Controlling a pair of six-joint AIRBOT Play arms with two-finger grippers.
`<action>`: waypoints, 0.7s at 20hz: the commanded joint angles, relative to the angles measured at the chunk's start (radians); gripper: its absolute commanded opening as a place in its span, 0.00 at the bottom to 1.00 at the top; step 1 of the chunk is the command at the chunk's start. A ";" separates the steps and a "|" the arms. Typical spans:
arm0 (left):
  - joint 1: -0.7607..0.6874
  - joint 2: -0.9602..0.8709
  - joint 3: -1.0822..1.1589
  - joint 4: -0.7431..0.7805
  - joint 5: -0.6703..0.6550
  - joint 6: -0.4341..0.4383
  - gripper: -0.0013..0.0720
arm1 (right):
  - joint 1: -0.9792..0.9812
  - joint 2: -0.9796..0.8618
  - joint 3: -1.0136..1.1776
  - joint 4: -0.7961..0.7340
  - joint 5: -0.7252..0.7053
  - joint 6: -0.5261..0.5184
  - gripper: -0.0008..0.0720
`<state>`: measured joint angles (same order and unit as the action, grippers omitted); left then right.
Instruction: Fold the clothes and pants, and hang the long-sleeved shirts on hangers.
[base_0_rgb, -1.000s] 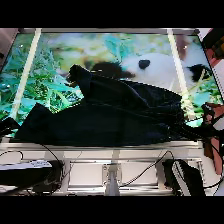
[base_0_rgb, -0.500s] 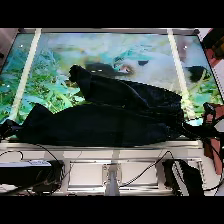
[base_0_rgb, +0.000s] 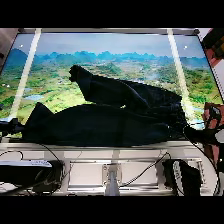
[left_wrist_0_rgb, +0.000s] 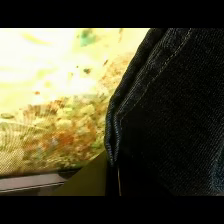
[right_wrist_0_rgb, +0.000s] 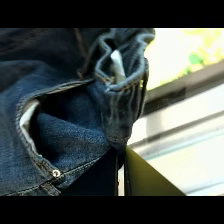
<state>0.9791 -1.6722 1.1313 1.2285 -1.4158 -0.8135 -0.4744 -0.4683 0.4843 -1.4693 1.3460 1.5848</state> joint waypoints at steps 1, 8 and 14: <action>-0.004 0.021 0.024 -0.003 0.051 -0.095 0.05 | 0.000 0.066 -0.061 -0.040 0.047 0.095 0.06; 0.061 0.185 0.054 0.111 0.211 -0.291 0.05 | 0.000 0.104 -0.063 -0.160 0.098 0.207 0.06; 0.064 0.203 0.053 0.316 0.134 -0.386 0.05 | 0.000 0.082 -0.063 -0.160 0.098 0.206 0.06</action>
<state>1.0397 -1.4811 1.1828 1.4513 -1.2686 -1.1526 -0.4736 -0.3782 0.4225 -1.6100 1.4456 1.7855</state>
